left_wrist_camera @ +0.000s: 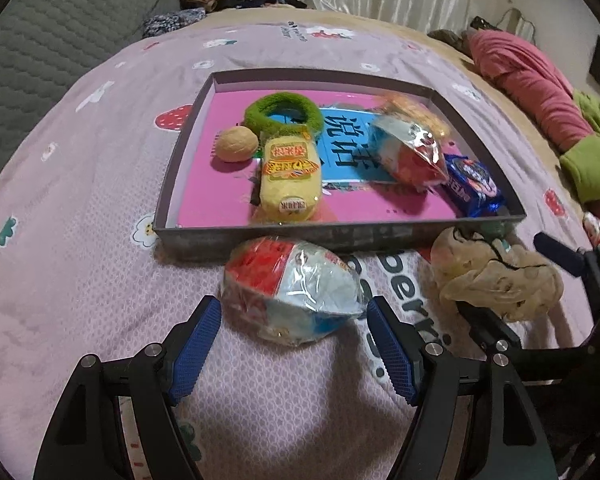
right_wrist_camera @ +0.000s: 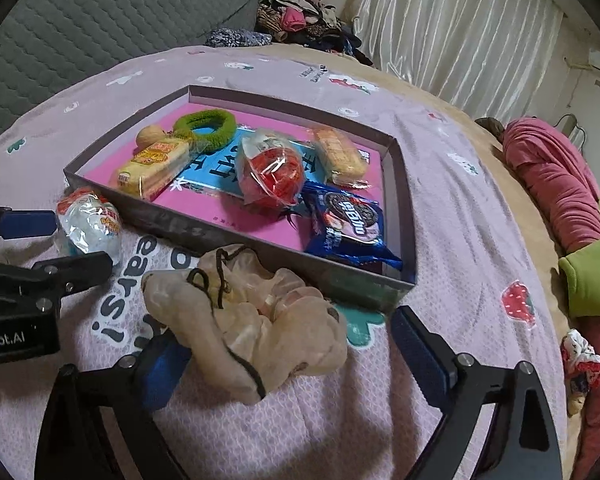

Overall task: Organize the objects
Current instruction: 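Approach clear plastic ball with left tool while right tool approaches beige scrunchie, then close left tool on clear plastic ball while right tool grasps beige scrunchie, then carry clear ball with left tool over the tray while right tool carries scrunchie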

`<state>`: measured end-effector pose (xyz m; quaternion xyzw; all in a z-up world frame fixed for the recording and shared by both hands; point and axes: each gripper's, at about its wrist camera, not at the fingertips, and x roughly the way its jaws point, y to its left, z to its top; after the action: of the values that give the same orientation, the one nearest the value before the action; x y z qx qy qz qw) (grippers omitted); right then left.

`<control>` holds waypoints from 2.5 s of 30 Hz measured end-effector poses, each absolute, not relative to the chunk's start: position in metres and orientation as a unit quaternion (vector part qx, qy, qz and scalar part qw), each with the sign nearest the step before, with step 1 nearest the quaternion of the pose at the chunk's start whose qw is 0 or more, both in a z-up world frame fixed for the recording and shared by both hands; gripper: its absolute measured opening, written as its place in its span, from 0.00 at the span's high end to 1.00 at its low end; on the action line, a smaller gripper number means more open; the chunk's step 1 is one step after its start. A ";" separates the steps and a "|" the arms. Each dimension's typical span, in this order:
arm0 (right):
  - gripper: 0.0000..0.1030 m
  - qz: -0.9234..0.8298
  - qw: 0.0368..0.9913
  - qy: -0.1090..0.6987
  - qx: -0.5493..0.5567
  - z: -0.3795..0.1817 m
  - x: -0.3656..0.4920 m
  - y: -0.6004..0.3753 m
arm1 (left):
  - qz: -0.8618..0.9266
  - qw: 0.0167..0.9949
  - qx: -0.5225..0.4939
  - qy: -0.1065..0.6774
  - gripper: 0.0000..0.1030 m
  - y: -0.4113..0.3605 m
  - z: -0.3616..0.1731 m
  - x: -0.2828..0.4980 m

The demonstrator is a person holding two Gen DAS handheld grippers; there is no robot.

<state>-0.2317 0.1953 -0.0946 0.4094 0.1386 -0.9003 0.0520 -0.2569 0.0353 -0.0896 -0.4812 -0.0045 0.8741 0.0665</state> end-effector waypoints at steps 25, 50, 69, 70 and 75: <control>0.63 -0.903 0.105 0.068 0.410 -0.093 -0.227 0.196 | 0.877 0.094 -0.468 -0.056 0.31 0.017 -0.096 -0.266; 0.78 -0.922 0.135 -0.008 0.363 -0.032 -0.193 0.213 | 0.904 0.103 -0.413 -0.042 0.31 0.017 -0.028 -0.223; 0.78 -0.947 0.132 0.017 0.291 0.075 -0.156 0.208 | 0.929 0.109 -0.353 -0.020 0.30 0.022 0.067 -0.179; 0.78 -0.948 0.131 0.018 0.289 0.078 -0.155 0.208 | 0.930 0.108 -0.350 -0.020 0.30 0.023 0.071 -0.179; 0.78 -0.952 0.129 0.023 0.278 0.094 -0.158 0.210 | 0.933 0.109 -0.344 -0.015 0.30 0.025 0.085 -0.181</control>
<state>-0.1576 0.2098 0.0942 0.2779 0.0226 -0.9517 0.1288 -0.1814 0.0246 0.0846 -0.3438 -0.0155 0.9325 0.1093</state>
